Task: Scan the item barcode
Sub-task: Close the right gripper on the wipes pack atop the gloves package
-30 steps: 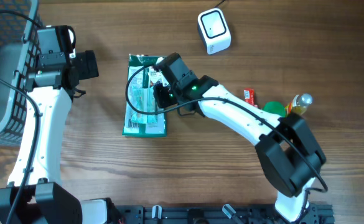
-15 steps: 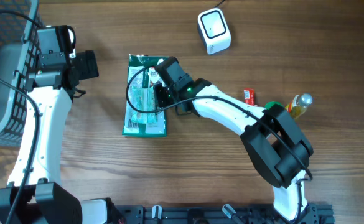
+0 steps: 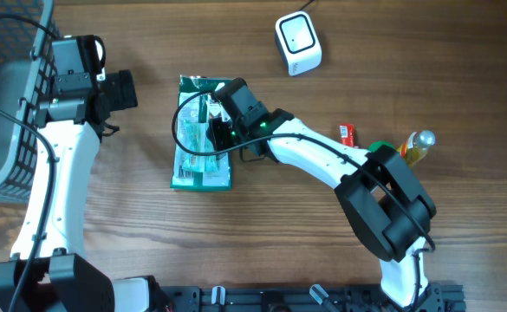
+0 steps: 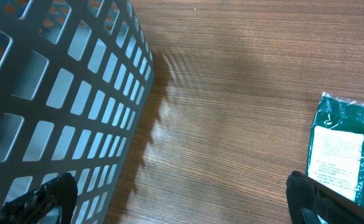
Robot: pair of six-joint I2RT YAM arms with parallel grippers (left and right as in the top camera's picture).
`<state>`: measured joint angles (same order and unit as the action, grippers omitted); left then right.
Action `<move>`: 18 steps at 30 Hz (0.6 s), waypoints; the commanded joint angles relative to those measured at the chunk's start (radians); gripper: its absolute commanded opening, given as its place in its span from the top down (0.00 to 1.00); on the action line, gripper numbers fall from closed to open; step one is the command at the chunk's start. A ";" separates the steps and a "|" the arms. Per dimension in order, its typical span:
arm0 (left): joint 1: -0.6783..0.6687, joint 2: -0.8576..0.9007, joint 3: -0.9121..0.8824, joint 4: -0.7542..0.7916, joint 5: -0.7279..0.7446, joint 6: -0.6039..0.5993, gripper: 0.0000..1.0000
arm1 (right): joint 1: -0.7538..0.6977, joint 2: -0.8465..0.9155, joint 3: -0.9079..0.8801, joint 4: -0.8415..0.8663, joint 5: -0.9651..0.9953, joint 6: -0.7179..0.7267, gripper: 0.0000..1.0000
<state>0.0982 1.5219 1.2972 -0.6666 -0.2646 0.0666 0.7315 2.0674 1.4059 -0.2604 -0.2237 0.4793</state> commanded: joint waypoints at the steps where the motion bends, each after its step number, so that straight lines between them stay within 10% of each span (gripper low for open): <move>1: 0.000 -0.002 0.002 0.003 -0.002 0.008 0.00 | 0.002 0.013 -0.008 0.006 -0.026 0.022 0.68; 18: 0.000 -0.002 0.002 0.003 -0.002 0.008 0.00 | 0.003 0.087 -0.007 0.037 -0.117 0.022 0.77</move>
<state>0.0982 1.5219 1.2972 -0.6666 -0.2646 0.0666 0.7315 2.1330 1.4052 -0.2298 -0.2996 0.5007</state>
